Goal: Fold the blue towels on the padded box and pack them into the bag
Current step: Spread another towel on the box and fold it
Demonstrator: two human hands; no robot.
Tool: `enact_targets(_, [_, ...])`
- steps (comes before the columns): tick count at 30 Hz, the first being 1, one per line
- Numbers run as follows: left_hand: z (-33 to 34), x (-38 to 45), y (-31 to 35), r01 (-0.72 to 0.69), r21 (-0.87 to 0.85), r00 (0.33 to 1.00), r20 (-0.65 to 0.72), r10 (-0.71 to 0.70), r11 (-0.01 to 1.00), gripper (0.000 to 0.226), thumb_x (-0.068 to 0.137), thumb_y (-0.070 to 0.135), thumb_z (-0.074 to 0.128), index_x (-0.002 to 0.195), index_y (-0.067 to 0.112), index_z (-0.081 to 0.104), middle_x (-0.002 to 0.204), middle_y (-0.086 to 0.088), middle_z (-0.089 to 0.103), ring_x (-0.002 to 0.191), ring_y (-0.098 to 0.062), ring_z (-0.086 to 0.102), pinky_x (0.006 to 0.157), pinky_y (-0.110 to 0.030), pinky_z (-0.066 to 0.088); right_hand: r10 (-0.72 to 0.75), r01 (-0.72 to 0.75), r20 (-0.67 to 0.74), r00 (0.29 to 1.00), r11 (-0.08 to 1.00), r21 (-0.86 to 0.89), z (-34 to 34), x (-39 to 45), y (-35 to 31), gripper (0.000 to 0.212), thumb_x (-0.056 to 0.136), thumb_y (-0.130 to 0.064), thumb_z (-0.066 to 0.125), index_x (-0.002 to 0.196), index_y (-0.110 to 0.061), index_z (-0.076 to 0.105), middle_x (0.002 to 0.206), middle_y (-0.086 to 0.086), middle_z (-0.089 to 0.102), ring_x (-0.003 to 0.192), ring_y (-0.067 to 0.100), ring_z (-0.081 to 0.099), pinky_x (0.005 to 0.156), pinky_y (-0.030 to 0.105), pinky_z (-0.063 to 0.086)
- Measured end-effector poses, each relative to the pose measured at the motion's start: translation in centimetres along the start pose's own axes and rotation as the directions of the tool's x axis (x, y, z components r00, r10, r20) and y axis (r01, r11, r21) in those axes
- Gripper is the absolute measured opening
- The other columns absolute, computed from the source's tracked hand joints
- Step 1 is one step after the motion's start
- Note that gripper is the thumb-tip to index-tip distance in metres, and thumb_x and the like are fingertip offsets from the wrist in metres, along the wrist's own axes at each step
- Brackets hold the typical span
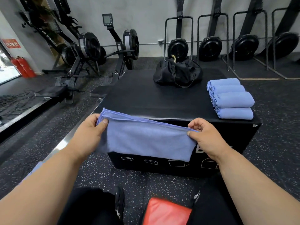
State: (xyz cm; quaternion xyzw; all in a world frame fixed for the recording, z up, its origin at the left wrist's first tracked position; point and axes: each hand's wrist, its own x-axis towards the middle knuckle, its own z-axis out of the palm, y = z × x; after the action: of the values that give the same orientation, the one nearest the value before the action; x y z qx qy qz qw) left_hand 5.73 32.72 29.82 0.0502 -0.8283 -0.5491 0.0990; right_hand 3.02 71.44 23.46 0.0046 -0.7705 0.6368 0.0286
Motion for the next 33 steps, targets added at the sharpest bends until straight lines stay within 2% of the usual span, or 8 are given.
enact_targets(4, [2.2, 2.0, -2.3, 0.022, 0.003, 1.000, 0.012, -0.022, 1.000, 0.021, 0.102, 0.047, 0.062, 0.117, 0.034, 0.069, 0.111, 0.009, 0.077, 0.108, -0.016, 0.070, 0.096, -0.045, 0.054, -0.004, 0.008, -0.072, 0.997, 0.999, 0.054, -0.3, 1.7, -0.2, 0.026, 0.091, 0.009, 0.066, 0.097, -0.017, 0.066, 0.092, -0.003, 0.071, 0.079, 0.008, 0.062, 0.070, 0.019, 0.050])
enact_targets(9, [5.1, 5.7, -3.6, 0.085, -0.062, 0.993, 0.090, -0.079, 0.994, 0.020, 0.108, 0.032, 0.058, 0.109, 0.018, 0.072, 0.105, -0.003, 0.079, 0.094, -0.016, 0.067, 0.082, -0.038, 0.050, -0.060, 0.063, -0.105, 0.993, 0.998, 0.025, -2.0, 4.9, -1.9, 0.029, 0.093, 0.006, 0.067, 0.099, -0.023, 0.067, 0.096, -0.008, 0.074, 0.087, 0.005, 0.067, 0.080, 0.017, 0.051])
enact_targets(16, [7.5, 14.6, -1.8, 0.093, -0.210, 0.992, 0.098, -0.074, 0.973, 0.030, 0.099, 0.048, 0.061, 0.111, 0.024, 0.073, 0.112, -0.006, 0.079, 0.109, -0.030, 0.073, 0.100, -0.055, 0.053, -0.171, 0.147, -0.142, 0.975, 0.976, -0.161, -4.4, 13.7, -5.6, 0.032, 0.094, 0.002, 0.069, 0.101, -0.030, 0.069, 0.105, -0.008, 0.074, 0.091, 0.001, 0.065, 0.083, 0.014, 0.049])
enact_targets(19, [9.2, 21.1, -2.0, 0.081, -0.069, 0.995, 0.071, -0.076, 0.994, 0.037, 0.097, 0.054, 0.060, 0.113, 0.024, 0.073, 0.110, 0.000, 0.079, 0.102, -0.026, 0.073, 0.092, -0.045, 0.057, -0.201, 0.142, -0.121, 0.972, 0.915, -0.377, -4.2, 19.9, -6.1, 0.039, 0.092, -0.002, 0.068, 0.116, -0.032, 0.070, 0.116, -0.009, 0.068, 0.097, -0.007, 0.062, 0.083, 0.007, 0.044])
enact_targets(23, [12.1, 26.4, -3.6, 0.099, 0.414, 0.995, -0.041, -0.090, 0.905, 0.074, 0.093, 0.059, 0.063, 0.152, 0.016, 0.050, 0.142, -0.008, 0.063, 0.124, -0.029, 0.062, 0.106, -0.041, 0.048, -0.163, 0.103, -0.013, 0.986, 0.681, -0.725, -1.6, 25.7, -3.1, 0.061, 0.087, -0.009, 0.070, 0.142, -0.034, 0.062, 0.154, 0.007, 0.045, 0.137, 0.019, 0.050, 0.110, 0.021, 0.033])
enact_targets(28, [20.4, 25.2, -3.2, -0.415, 0.556, 0.905, 0.328, 0.269, 0.720, 0.066, 0.100, 0.056, 0.043, 0.158, 0.024, 0.046, 0.162, -0.002, 0.047, 0.153, -0.023, 0.038, 0.127, -0.042, 0.025, 0.005, 0.159, 0.204, 0.979, 0.611, -0.775, 5.0, 25.5, 3.1, 0.072, 0.098, -0.047, 0.065, 0.162, -0.039, 0.035, 0.175, 0.007, 0.014, 0.160, 0.026, 0.017, 0.130, 0.043, 0.015])
enact_targets(30, [23.1, 24.7, -4.2, -0.434, 0.621, 0.878, 0.456, 0.149, 0.653, 0.068, 0.105, 0.061, 0.031, 0.166, 0.030, 0.026, 0.173, -0.004, 0.026, 0.161, -0.027, 0.015, 0.131, -0.048, 0.009, 0.067, 0.162, 0.220, 0.973, 0.480, -0.862, 6.0, 25.0, 5.6, 0.074, 0.101, -0.062, 0.048, 0.166, -0.039, 0.021, 0.177, 0.005, 0.008, 0.162, 0.026, 0.007, 0.130, 0.050, 0.006])
enact_targets(33, [23.6, 24.8, -6.5, -0.344, 0.768, 0.899, 0.435, -0.047, 0.541, 0.074, 0.102, 0.072, 0.019, 0.168, 0.041, 0.006, 0.178, 0.002, 0.000, 0.162, -0.033, -0.005, 0.129, -0.057, -0.001, 0.076, 0.175, 0.224, 0.972, 0.405, -0.898, 5.9, 25.5, 6.4, 0.077, 0.098, -0.074, 0.034, 0.166, -0.045, 0.013, 0.177, 0.001, 0.005, 0.163, 0.025, 0.001, 0.130, 0.053, 0.000])
